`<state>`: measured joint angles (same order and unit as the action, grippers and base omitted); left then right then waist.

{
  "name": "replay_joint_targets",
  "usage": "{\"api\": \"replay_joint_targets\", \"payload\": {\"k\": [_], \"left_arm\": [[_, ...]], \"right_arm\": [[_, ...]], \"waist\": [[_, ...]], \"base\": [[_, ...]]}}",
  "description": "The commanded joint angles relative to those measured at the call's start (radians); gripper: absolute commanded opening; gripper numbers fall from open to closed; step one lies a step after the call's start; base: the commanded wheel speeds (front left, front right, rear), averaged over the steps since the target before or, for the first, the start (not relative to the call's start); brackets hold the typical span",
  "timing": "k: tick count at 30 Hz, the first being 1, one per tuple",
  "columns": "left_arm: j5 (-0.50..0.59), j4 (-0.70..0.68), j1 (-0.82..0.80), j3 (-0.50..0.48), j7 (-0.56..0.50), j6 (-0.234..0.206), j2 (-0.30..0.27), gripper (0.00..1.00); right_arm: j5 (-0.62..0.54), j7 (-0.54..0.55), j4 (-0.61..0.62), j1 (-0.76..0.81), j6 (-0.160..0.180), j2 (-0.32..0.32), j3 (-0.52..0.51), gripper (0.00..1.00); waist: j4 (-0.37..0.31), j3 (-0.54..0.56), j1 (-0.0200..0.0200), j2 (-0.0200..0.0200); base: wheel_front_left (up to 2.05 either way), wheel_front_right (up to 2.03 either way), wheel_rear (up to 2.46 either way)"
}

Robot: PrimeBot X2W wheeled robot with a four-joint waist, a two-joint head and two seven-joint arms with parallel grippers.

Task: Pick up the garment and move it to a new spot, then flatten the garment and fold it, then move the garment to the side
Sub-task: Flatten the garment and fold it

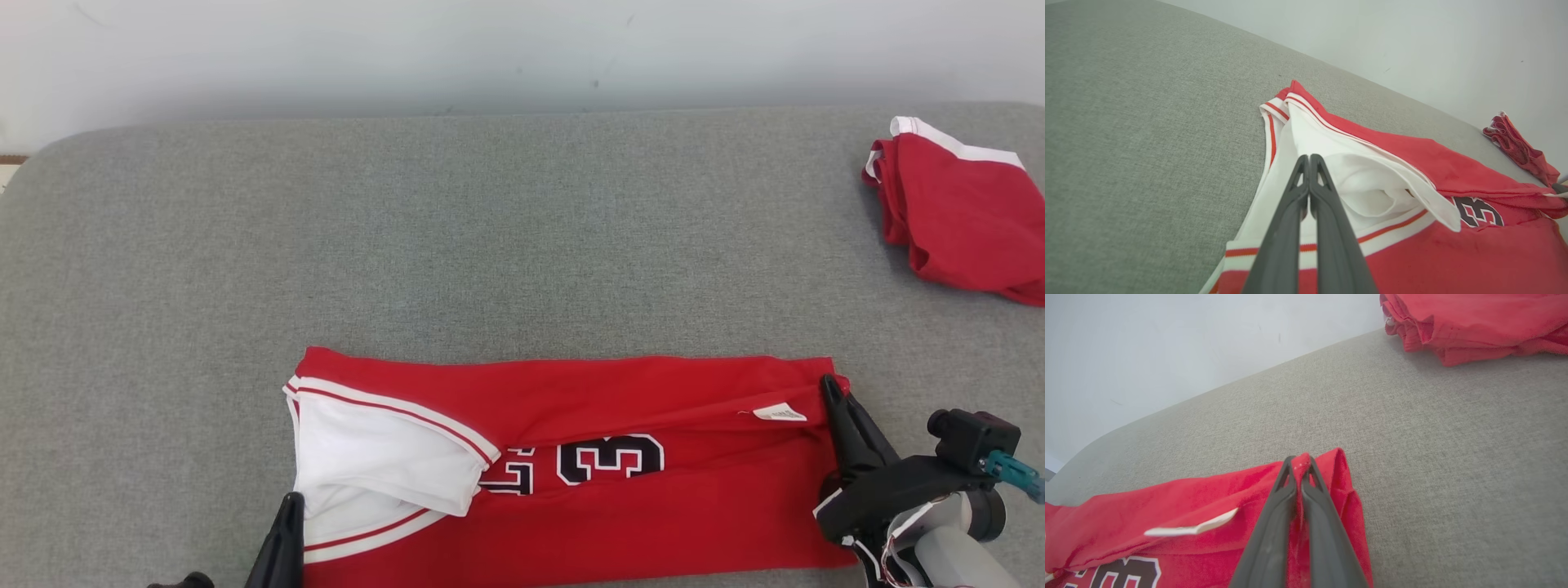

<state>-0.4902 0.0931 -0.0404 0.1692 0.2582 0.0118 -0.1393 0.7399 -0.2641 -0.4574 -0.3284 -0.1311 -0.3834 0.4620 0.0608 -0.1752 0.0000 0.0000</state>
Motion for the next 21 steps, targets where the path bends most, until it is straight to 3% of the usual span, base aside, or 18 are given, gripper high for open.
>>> {"api": "replay_joint_targets", "payload": {"k": [1,2,3,4,5,14,21], "left_arm": [[0.004,0.007,0.015,-0.007,0.007,0.005,0.001,0.00],[0.016,0.044,0.012,-0.019,0.006,0.028,0.021,0.00],[0.024,0.047,0.011,-0.026,0.006,0.025,0.025,0.02],[0.037,0.042,0.010,-0.033,0.006,0.016,0.030,0.55],[0.047,0.037,0.011,-0.039,0.006,0.013,0.035,1.00],[0.092,0.023,0.028,-0.079,0.006,0.028,0.063,1.00],[0.177,-0.021,0.046,-0.122,0.006,0.013,0.074,1.00]], "right_arm": [[0.000,-0.001,-0.002,0.016,0.001,-0.001,0.001,0.00],[-0.012,-0.002,-0.014,0.014,0.001,-0.003,-0.006,1.00],[-0.012,-0.001,-0.013,0.015,0.001,-0.003,-0.015,1.00],[-0.011,-0.001,-0.009,0.017,0.001,-0.001,-0.023,1.00],[-0.014,-0.001,-0.005,0.020,0.001,0.000,-0.027,1.00],[-0.044,-0.001,0.031,0.052,0.001,0.014,-0.084,1.00],[-0.083,-0.001,-0.030,0.066,0.001,0.023,-0.082,1.00]], "waist": [[-0.001,0.002,0.0000,0.0000],[-0.003,0.010,0.0000,0.0000],[-0.003,0.012,0.0000,0.0000],[-0.002,0.014,0.0000,0.0000],[-0.001,0.016,0.0000,0.0000],[0.006,0.037,0.0000,0.0000],[0.009,0.064,0.0000,0.0000]], "base": [[0.00,0.00,0.00],[0.00,0.00,0.00],[0.00,0.00,0.00],[0.00,0.00,0.00],[0.00,0.00,0.00],[0.00,0.00,0.00],[0.00,0.00,0.00]]}}
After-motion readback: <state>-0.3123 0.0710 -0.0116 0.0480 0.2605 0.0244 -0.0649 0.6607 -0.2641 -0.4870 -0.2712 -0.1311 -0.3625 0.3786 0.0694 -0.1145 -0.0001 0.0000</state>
